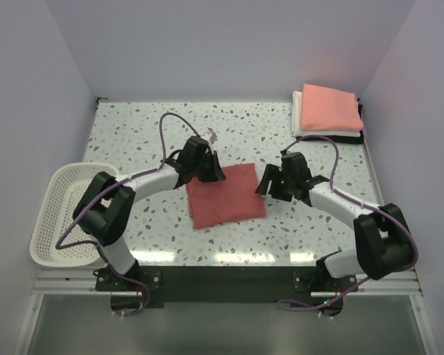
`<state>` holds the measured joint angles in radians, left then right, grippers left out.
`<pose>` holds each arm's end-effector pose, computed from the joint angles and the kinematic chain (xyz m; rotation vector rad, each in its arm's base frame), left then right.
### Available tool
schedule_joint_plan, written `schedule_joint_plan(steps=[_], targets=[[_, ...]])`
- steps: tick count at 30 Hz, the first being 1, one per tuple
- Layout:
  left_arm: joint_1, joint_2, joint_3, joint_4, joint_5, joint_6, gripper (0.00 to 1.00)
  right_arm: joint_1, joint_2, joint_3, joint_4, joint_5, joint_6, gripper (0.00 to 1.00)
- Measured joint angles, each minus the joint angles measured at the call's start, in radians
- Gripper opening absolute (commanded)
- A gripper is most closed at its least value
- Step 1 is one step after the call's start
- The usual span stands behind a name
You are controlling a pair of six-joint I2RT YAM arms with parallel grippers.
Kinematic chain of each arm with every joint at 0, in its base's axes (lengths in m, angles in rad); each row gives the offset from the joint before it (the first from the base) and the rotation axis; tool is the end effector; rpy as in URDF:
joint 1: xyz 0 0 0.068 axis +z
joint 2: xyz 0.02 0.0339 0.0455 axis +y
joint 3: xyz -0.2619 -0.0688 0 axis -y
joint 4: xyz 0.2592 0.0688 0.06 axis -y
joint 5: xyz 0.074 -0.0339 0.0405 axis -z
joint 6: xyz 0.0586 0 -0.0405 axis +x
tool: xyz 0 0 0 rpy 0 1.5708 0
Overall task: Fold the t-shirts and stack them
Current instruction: Fold the tshirt, then neatly place the folded tshirt to the corner
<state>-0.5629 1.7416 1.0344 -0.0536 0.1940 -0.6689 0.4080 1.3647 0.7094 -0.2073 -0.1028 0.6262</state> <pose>0.3287 -0.2208 0.1581 -0.0279 2.4689 -0.8069 0.2680 0.1224 0.1590 0.2263 2.5054 0.5721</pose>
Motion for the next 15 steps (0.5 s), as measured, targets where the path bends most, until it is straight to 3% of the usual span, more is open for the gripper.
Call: schedule_joint_plan(steps=[9,15], targets=[[-0.202,-0.044,-0.040,-0.004,0.010,-0.005,0.01,-0.028,0.189,0.100,0.077,-0.075,0.000,0.67],[-0.221,-0.010,-0.099,-0.001,0.014,-0.011,0.00,-0.029,0.262,0.111,0.117,-0.117,-0.010,0.66]])
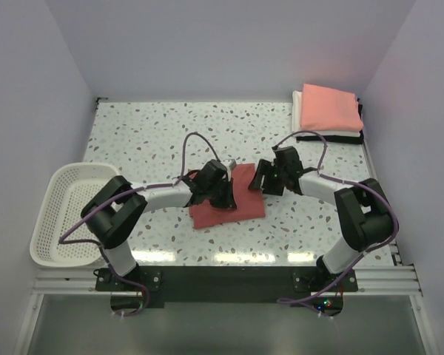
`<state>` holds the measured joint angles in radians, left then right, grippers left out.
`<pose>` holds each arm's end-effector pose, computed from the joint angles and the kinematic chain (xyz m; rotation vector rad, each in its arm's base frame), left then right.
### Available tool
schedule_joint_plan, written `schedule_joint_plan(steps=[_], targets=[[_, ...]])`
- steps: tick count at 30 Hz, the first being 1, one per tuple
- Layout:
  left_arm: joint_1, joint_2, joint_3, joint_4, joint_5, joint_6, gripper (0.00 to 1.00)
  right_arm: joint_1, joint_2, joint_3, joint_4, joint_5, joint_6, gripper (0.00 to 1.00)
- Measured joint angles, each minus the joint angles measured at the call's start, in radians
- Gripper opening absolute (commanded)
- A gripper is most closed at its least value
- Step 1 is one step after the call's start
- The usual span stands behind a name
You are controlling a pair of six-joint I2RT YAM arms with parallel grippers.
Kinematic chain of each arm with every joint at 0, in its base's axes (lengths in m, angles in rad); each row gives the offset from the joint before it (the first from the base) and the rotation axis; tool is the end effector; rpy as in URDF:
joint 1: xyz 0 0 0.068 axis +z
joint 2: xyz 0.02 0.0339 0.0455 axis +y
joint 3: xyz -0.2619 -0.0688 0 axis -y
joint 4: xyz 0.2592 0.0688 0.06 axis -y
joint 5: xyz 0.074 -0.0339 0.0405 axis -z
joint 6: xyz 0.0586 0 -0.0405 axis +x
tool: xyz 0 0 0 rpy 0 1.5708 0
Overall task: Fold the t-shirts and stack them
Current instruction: Neatly place the folded tshirt to the corner
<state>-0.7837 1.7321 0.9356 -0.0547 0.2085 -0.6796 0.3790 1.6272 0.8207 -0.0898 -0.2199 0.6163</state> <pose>0.2555 -0.2717 0.1299 0.2382 2.5996 -0.8586 0.3106 0.1374 0.1269 0.2052 2.5614 0.6789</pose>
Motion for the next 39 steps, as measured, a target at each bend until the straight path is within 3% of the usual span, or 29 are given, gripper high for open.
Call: schedule_joint_plan(steps=[12,16,19,20,22,27,33,39], targets=[[-0.016,0.042,-0.001,0.034,0.015,0.000,0.00,0.065,0.054,0.051,0.014,0.026,-0.016,0.60],[-0.016,0.042,-0.001,0.037,0.016,0.000,0.00,0.100,0.078,0.077,0.005,0.068,-0.016,0.47],[-0.016,0.042,0.000,0.037,0.016,0.000,0.00,0.130,0.105,0.106,-0.009,0.119,-0.018,0.26],[-0.016,0.042,0.002,0.033,0.016,0.000,0.00,0.141,0.114,0.116,-0.012,0.133,-0.020,0.12],[-0.016,0.042,0.023,0.001,0.011,0.005,0.00,0.158,0.130,0.132,-0.021,0.154,-0.019,0.00],[0.008,-0.005,0.108,-0.115,-0.007,0.040,0.00,0.177,0.140,0.172,-0.077,0.227,-0.024,0.00],[0.163,-0.227,0.136,-0.214,-0.010,0.105,0.00,0.181,0.142,0.241,-0.220,0.365,-0.055,0.00],[0.234,-0.360,0.137,-0.278,-0.046,0.177,0.00,0.146,0.273,0.507,-0.399,0.490,-0.118,0.00]])
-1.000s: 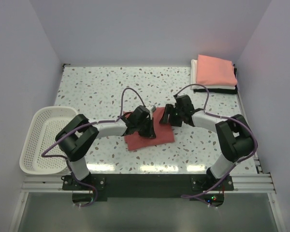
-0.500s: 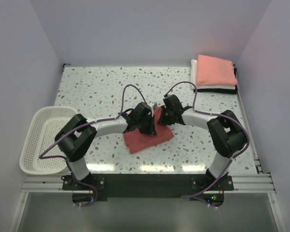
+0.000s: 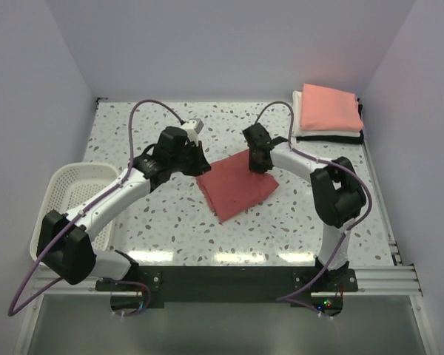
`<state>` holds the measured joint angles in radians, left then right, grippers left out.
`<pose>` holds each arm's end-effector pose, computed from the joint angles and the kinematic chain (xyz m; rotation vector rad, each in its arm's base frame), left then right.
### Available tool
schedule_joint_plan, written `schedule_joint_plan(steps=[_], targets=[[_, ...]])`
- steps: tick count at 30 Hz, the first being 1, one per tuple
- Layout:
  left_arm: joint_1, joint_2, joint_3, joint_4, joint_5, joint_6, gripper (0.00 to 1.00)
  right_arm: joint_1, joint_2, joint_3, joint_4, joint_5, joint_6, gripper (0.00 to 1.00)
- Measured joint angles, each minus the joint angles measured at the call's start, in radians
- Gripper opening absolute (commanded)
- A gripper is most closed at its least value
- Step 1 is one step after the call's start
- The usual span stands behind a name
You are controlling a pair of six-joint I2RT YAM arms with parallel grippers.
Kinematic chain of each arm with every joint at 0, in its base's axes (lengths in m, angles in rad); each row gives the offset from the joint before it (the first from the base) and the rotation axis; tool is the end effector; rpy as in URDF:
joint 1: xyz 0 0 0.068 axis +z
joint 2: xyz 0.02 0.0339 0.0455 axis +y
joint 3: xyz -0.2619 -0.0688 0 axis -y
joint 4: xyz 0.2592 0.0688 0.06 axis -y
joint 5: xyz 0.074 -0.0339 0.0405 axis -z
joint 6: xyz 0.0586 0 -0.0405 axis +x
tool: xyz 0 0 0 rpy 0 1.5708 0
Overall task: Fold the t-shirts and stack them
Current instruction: Neatly place the folded tshirt to the corner
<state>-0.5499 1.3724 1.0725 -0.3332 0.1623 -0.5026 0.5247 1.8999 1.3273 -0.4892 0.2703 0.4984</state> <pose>0.2849 -0.1858 0.2730 0.1491 2.2968 -0.7468 0.3701 0.1962 0.1574 0.0571 2.5704 0.0225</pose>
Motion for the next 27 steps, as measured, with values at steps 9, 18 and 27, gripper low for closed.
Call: schedule_joint_plan(steps=[9,18,27], targets=[[0.027,-0.016,-0.054,-0.051,-0.014,0.055,0.00,-0.079,0.129,0.319,-0.133,0.183,-0.095,0.00],[0.030,-0.069,-0.140,-0.054,0.004,0.081,0.00,-0.174,0.281,0.666,-0.140,0.331,-0.309,0.00],[0.031,-0.177,-0.211,-0.057,0.044,0.111,0.00,-0.225,0.463,0.998,-0.103,0.420,-0.564,0.00]])
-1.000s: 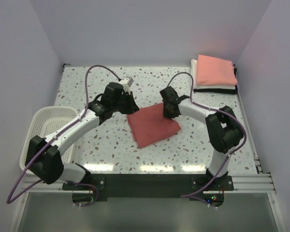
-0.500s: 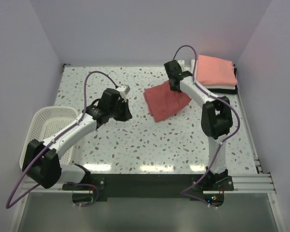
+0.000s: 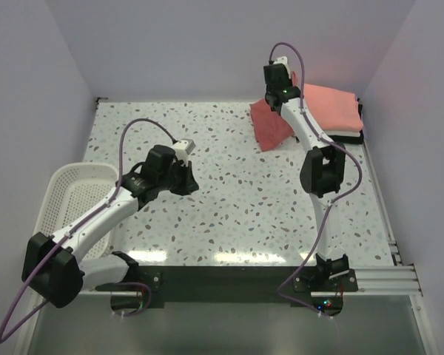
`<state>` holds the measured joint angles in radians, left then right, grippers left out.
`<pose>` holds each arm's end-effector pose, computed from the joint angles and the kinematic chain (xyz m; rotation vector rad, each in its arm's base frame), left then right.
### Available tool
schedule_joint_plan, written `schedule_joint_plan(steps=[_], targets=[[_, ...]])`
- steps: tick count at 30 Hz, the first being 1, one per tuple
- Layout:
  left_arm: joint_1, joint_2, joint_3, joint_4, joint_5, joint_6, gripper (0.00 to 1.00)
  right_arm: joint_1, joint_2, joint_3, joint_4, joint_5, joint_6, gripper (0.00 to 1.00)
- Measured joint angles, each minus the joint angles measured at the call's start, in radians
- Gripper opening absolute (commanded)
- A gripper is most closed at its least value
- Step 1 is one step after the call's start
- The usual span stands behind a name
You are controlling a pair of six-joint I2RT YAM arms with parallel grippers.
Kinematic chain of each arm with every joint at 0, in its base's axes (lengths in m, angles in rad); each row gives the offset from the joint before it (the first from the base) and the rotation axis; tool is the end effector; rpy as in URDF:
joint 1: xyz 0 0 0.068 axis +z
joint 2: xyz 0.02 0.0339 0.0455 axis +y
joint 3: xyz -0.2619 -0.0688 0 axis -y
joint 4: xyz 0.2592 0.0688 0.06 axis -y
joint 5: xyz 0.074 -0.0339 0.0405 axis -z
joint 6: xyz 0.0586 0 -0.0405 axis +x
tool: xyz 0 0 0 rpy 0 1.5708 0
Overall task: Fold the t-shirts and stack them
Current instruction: Neatly place the folded tshirt to the corner
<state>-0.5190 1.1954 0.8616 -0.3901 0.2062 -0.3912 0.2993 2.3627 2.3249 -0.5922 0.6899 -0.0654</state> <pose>0.2432 -0.1527 0.2419 0.2624 2.3647 -0.6917 0.5499 0.1307 0.2774 -0.0034 2.1002 -0.6147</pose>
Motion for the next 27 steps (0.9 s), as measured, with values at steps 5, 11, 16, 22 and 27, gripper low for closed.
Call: schedule_joint_plan(steps=[5,11,16,22,27], targets=[[0.000,-0.032,-0.052,0.001,0.013,0.022,0.00,-0.027,0.038,0.045,0.039,0.009,-0.098,0.00],[0.000,-0.033,-0.107,-0.017,0.018,0.045,0.00,-0.067,0.040,0.090,0.072,0.011,-0.180,0.00],[0.000,-0.024,-0.107,-0.017,0.019,0.048,0.00,-0.095,0.040,0.142,0.113,0.015,-0.238,0.00],[0.000,-0.007,-0.107,-0.016,0.023,0.048,0.00,-0.110,0.040,0.166,0.133,0.019,-0.281,0.00],[0.001,0.004,-0.107,-0.016,0.028,0.048,0.00,-0.116,0.040,0.166,0.140,0.019,-0.296,0.00]])
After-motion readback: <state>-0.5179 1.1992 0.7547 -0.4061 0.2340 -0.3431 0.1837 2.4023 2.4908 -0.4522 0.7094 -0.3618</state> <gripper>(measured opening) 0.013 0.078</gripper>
